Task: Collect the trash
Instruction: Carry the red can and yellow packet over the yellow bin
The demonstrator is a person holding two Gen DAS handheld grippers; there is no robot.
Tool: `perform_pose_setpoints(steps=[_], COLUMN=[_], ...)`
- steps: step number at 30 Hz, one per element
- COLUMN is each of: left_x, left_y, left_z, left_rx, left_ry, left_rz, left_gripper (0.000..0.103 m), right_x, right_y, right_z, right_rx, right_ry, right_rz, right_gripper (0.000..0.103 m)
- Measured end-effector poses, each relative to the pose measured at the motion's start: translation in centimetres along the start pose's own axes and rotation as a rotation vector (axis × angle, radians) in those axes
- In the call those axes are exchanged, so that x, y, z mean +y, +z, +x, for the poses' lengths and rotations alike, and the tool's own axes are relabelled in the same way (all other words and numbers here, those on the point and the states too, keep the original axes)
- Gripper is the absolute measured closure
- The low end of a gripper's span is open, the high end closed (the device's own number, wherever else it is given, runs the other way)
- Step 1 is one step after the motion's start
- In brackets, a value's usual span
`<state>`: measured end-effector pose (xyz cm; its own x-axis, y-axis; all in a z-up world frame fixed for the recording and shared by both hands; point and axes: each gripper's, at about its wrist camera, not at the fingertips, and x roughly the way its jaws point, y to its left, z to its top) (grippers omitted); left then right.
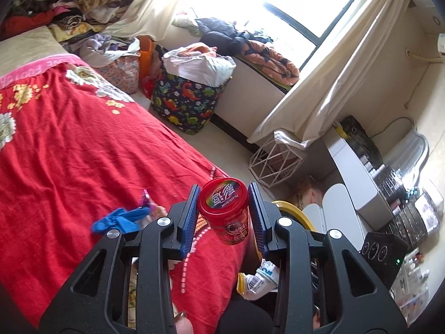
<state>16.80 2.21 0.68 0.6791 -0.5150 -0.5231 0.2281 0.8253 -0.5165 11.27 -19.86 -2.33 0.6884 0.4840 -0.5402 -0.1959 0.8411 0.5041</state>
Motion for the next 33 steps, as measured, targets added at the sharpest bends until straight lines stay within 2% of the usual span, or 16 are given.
perform_pose_setpoints(steps=[23,33], left_x=[-7.3,-10.5], left_y=[-2.2,-3.6], left_z=[4.9,7.4], left_rx=[0.098,0.139], left_ry=[-0.101,-0.130], left_rz=[0.123,0.185], left_gripper=[0.075,0.075], right_x=[-8.5,-13.0], right_y=[1.2,0.9], right_z=[-3.9,-6.0], right_rx=[-0.106,-0.152], right_ry=[-0.113,-0.209], right_rz=[0.177,0.255], right_gripper=[0.080,0.080])
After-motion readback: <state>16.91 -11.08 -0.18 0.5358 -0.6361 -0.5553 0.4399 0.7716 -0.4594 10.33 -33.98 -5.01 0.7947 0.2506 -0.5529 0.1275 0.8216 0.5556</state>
